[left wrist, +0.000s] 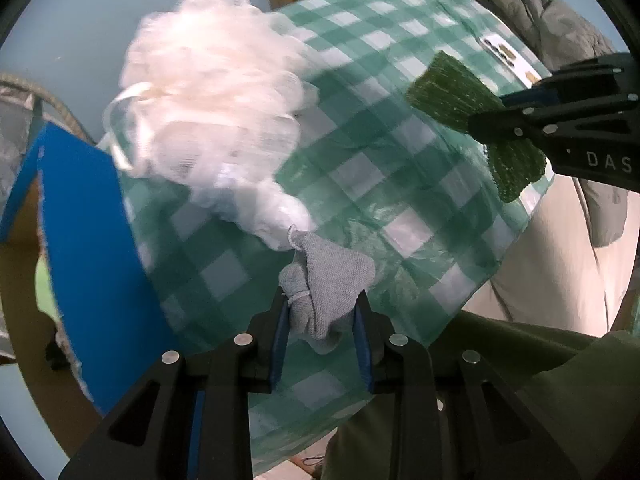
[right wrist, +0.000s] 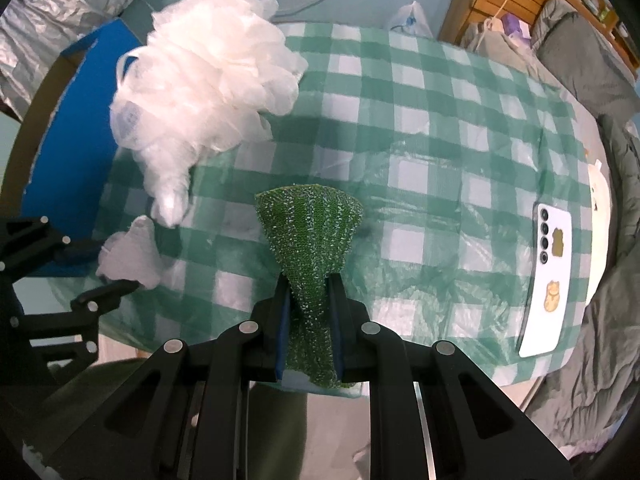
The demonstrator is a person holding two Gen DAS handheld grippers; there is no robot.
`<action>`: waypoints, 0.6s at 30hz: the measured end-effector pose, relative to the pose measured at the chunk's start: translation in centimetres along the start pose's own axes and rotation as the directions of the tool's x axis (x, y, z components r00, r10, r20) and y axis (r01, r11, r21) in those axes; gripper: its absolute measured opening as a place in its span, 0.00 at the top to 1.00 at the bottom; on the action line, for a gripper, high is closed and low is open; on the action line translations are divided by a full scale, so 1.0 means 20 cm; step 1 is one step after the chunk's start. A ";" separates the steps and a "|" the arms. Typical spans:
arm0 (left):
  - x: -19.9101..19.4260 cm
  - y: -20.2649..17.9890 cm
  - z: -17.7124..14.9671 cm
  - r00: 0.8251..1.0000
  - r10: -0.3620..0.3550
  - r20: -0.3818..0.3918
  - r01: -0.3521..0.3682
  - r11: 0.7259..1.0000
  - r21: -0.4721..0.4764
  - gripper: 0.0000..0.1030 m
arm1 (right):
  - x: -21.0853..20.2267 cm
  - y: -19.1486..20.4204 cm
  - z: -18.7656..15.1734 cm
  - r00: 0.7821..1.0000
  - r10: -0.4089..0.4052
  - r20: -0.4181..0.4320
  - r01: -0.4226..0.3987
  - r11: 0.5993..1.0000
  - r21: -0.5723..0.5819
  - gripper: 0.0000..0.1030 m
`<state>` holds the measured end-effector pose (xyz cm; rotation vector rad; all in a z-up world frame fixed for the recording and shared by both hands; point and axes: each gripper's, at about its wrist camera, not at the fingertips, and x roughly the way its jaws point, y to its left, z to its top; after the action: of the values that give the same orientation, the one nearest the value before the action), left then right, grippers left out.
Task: Organize soft objects
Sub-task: 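Carry the green scrubber and grey sock over the box with both grippers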
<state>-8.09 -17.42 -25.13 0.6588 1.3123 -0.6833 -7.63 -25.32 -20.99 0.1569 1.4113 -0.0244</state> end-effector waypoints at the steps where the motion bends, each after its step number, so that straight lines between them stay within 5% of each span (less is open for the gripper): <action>1: -0.02 0.03 0.00 1.000 0.002 0.005 -0.002 1.000 -0.007 0.71 | -0.01 0.00 0.01 1.000 0.002 0.004 -0.002 1.000 -0.002 0.86; 18: -0.37 0.28 0.03 0.994 0.022 0.105 -0.007 0.991 -0.135 0.71 | -0.20 0.20 0.15 0.998 0.035 0.052 -0.032 0.998 -0.049 0.86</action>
<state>-4.38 -13.71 -17.48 0.5155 1.2424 -0.6041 -4.88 -22.14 -16.15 0.1390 1.3549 0.0329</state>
